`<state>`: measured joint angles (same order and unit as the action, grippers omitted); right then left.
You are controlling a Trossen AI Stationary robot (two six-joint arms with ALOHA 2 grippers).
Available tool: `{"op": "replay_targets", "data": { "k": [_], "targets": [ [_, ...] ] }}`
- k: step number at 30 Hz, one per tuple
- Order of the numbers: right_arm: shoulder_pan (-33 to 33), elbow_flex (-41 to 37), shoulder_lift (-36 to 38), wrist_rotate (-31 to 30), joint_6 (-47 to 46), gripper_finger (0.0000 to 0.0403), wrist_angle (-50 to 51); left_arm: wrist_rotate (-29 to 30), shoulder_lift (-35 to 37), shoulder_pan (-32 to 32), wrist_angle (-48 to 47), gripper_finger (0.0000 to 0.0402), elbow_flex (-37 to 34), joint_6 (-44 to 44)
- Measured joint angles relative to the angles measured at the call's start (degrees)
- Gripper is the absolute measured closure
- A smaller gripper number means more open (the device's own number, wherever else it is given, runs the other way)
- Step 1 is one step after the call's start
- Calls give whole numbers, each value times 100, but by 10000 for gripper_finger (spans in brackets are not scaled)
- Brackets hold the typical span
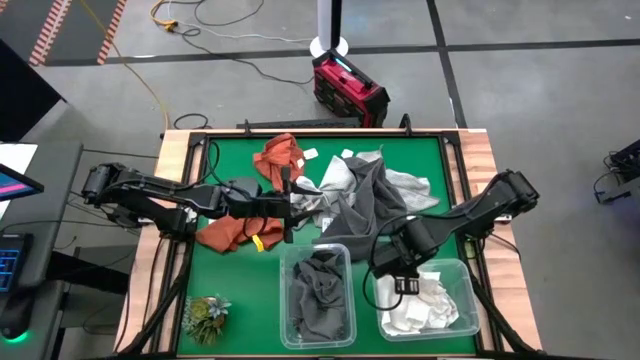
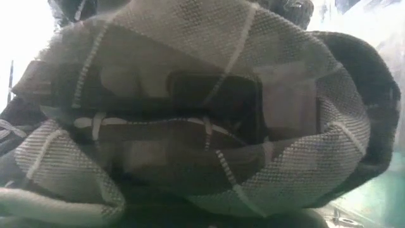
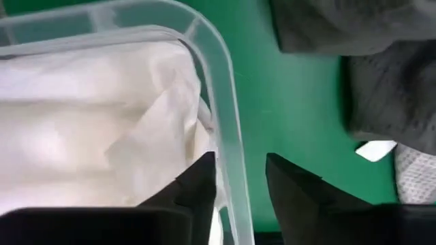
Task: Sort towels by color in basket
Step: Adjust the right transparent bin, then put the dark grey towel into the left transparent bin
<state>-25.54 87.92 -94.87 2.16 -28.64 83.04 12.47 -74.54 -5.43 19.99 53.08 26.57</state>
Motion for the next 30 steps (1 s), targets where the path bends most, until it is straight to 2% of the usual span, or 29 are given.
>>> {"op": "replay_targets", "data": {
  "k": [3, 5, 8, 10, 18, 21, 26, 30],
  "targets": [
    [72, 329, 4, -291, 336, 218, 372, 0, 0, 0, 17, 228, 0, 0],
    [145, 443, 8, -821, 663, 206, 429, 0, 0, 0, 40, 228, 0, 0],
    [286, 454, 10, -1623, 1327, 197, 250, 0, 0, 0, 40, 228, 0, -2],
    [435, 403, 12, -1810, 1775, 194, -144, -1, 0, 0, 39, 228, 0, 0],
    [1204, -267, -4, -1617, 2659, 193, -1319, 0, 490, 0, -651, 228, 2, -268],
    [1470, -572, -9, -1291, 2920, 193, -1762, -2, 763, 0, -1069, 228, 2, -523],
    [1740, -947, -8, -402, 3460, 193, -2406, -2, 1002, 0, -1392, 228, 7, -762],
    [1788, -1133, -9, -296, 3768, 193, -2548, -2, 1022, 0, -1534, 228, 7, -807]
  ]
}}
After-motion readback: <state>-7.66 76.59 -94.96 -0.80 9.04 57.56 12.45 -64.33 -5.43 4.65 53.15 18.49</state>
